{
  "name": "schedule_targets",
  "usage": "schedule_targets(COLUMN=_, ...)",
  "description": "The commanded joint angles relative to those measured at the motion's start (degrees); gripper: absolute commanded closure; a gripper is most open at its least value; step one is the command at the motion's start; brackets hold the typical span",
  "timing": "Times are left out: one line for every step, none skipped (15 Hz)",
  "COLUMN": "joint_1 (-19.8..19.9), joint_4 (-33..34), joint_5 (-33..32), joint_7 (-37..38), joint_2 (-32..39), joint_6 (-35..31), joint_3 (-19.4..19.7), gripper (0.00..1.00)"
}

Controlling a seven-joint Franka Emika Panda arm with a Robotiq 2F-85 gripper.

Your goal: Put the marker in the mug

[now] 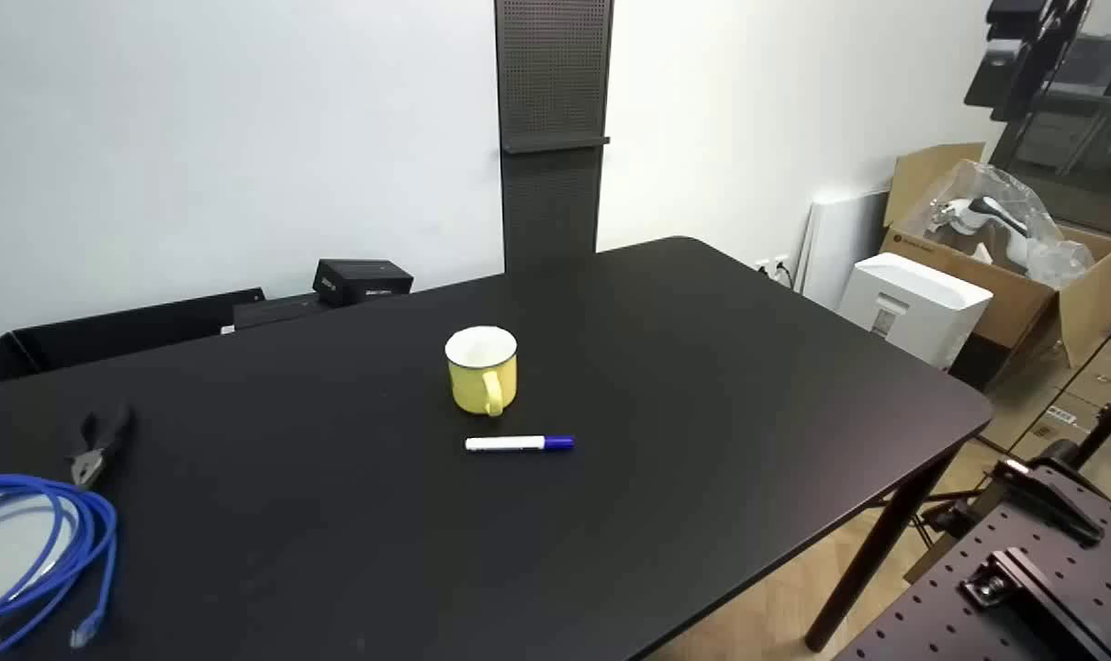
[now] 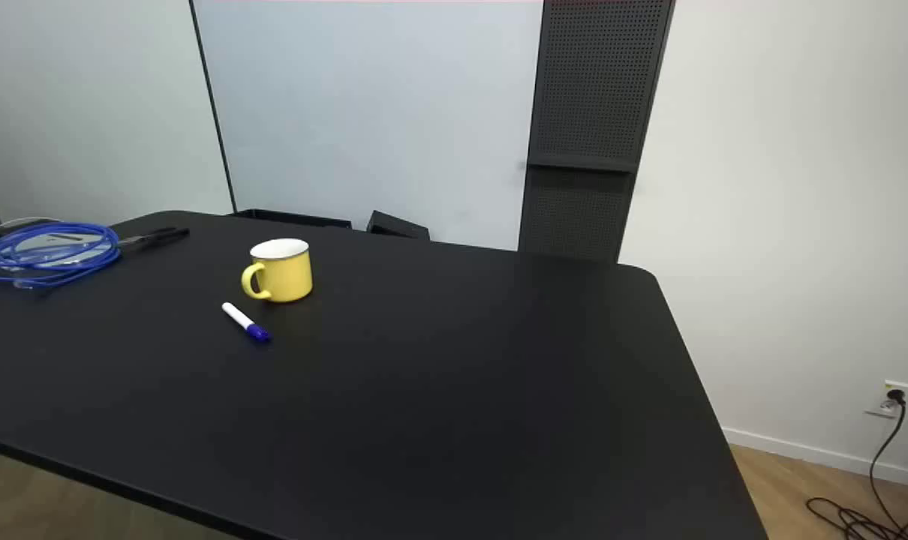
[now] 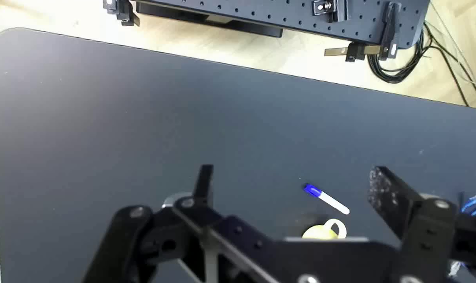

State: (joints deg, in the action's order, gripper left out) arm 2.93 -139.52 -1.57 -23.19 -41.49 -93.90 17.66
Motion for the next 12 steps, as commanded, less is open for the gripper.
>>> schedule_targets(joint_1=0.7, joint_4=0.1, joint_5=0.4, joint_7=-0.4, joint_2=0.2, joint_6=0.0, joint_3=-0.5, gripper=0.0)
schedule_targets(joint_1=0.7, joint_4=0.1, joint_5=0.4, joint_7=-0.4, joint_2=0.2, joint_6=0.0, joint_3=-0.5, gripper=0.0)
schedule_targets(joint_1=0.7, joint_4=0.1, joint_5=0.4, joint_7=-0.4, joint_2=0.2, joint_6=0.0, joint_3=-0.5, gripper=0.0)
schedule_targets(joint_1=0.7, joint_4=0.1, joint_5=0.4, joint_7=-0.4, joint_2=0.1, joint_6=0.0, joint_3=-0.5, gripper=0.0)
schedule_targets(joint_1=0.7, joint_4=0.1, joint_5=0.4, joint_7=-0.4, joint_2=0.1, joint_6=0.0, joint_3=-0.5, gripper=0.0)
schedule_targets(joint_1=0.7, joint_4=0.1, joint_5=0.4, joint_7=-0.4, joint_2=0.1, joint_6=0.0, joint_3=-0.5, gripper=0.0)
schedule_targets(joint_1=0.7, joint_4=0.1, joint_5=0.4, joint_7=-0.4, joint_2=0.1, joint_6=0.0, joint_3=-0.5, gripper=0.0)
schedule_targets(joint_1=0.7, joint_4=0.1, joint_5=0.4, joint_7=-0.4, joint_2=0.1, joint_6=0.0, joint_3=-0.5, gripper=0.0)
schedule_targets(joint_1=0.7, joint_4=0.1, joint_5=0.4, joint_7=-0.4, joint_2=0.1, joint_6=0.0, joint_3=-0.5, gripper=0.0)
schedule_targets(joint_1=0.7, joint_4=0.1, joint_5=0.4, joint_7=-0.4, joint_2=0.1, joint_6=0.0, joint_3=-0.5, gripper=0.0)
schedule_targets(joint_1=0.8, joint_4=-0.3, joint_5=0.0, joint_7=0.2, joint_2=0.5, joint_6=-1.1, joint_3=-0.9, gripper=0.0)
schedule_targets(joint_1=0.5, joint_4=-0.8, joint_5=-0.3, joint_7=0.3, joint_2=1.3, joint_6=-2.2, joint_3=-1.4, gripper=0.0)
